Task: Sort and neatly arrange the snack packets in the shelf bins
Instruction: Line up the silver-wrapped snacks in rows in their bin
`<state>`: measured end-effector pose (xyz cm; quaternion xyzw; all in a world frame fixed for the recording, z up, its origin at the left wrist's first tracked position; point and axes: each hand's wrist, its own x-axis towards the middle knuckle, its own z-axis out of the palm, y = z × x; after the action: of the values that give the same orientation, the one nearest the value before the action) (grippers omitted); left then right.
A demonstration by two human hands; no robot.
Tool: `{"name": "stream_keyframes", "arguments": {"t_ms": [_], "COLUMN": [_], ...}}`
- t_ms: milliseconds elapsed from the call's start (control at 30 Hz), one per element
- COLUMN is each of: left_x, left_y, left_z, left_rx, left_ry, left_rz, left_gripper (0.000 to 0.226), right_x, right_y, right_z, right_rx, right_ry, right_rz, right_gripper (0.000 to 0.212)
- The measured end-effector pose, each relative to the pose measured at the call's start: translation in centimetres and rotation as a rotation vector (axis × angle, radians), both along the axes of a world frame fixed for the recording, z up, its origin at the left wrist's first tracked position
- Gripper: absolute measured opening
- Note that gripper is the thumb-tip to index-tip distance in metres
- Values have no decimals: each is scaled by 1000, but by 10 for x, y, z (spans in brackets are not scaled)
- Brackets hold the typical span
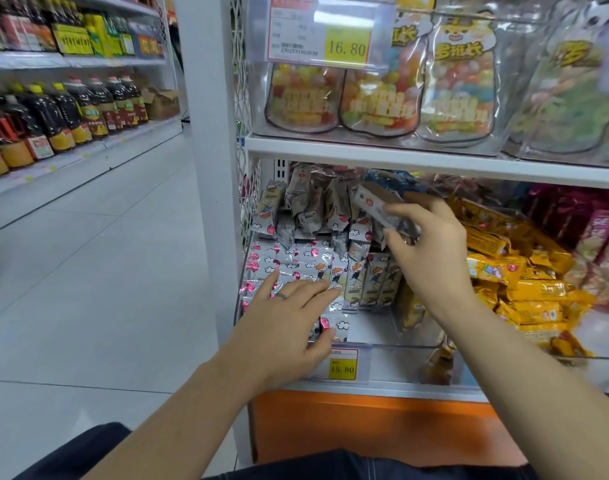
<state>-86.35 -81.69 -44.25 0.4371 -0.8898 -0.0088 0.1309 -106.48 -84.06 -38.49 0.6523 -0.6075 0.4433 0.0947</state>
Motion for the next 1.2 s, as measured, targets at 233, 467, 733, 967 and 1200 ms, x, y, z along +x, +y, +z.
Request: {"name": "stream_keyframes", "arguments": {"t_ms": [233,467,733,967,1200], "left_x": [0,0,1,1,1], "left_y": [0,0,0,-1,-2], "left_z": [0,0,-1,-3,-5], "left_rx": [-8,5,-5,-29,-35], "left_ry": [5,-16,1,27,29], "left_rz": [-2,8,-1,-11,-16], "left_gripper": [68,71,69,65,64], "right_x": [-9,-13,-7,14,16], "right_y": [57,62,64,65,35], "right_z": [-2,-2,-2,-4,-22], "right_rx": [135,350,416,606,385], "right_ry": [-552,-905,-1147,-1787,-595], "right_rz": [190,273,336,633,226], "right_gripper": [5,14,17,30,25]}}
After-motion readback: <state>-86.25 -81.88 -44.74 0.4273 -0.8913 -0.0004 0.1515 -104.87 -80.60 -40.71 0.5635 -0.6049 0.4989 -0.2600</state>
